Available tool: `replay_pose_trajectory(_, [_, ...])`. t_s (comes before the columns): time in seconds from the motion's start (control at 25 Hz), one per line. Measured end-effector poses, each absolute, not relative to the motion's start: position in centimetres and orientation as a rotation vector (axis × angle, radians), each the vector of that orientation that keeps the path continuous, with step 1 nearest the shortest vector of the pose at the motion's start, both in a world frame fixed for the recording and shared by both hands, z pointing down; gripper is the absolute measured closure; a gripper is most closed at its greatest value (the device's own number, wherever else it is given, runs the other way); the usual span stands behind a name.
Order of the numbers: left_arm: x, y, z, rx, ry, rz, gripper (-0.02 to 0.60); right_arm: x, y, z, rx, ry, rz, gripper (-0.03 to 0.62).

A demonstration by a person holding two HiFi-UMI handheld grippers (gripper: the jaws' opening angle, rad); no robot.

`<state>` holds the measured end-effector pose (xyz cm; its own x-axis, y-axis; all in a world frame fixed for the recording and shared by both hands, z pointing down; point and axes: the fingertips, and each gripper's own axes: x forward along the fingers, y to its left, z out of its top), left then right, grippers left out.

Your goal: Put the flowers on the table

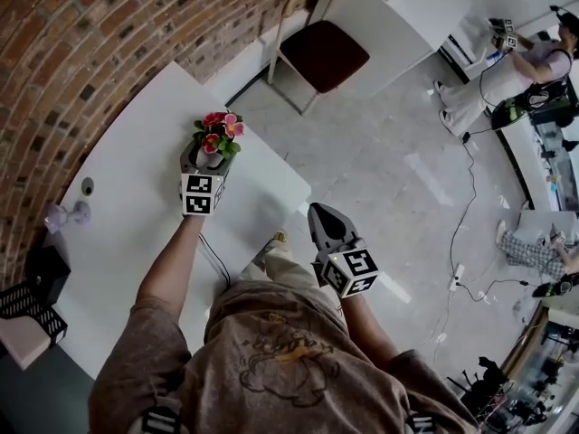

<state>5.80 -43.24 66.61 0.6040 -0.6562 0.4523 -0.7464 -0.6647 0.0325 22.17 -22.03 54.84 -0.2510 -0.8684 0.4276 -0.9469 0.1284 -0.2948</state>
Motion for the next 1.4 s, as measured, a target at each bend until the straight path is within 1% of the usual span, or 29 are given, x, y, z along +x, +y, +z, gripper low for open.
replay_pose_trajectory(0.44, [2.1, -41.1, 62.8, 2.595, -1.163, 0.579, 0.206, 20.8, -23.7, 53.9, 1.74, -2.329, 0.716, 0.589])
replay_pose_trajectory(0.92, [-1.7, -37.6, 54.0, 2.537, -1.207, 0.366, 0.207, 18.5, -25.4, 52.6, 1.604, -2.445, 0.62, 0.589])
replay_pose_trajectory(1.16, [-2.9, -35.5, 49.3, 2.54, -1.21, 0.25, 0.207, 18.0, -26.1, 51.5, 1.563, -2.473, 0.563, 0.589])
replay_pose_trajectory(1.4, [-3.4, -33.0, 46.3, 2.523, -1.237, 0.178, 0.207, 17.7, -26.8, 49.6, 1.552, -2.501, 0.471, 0.589])
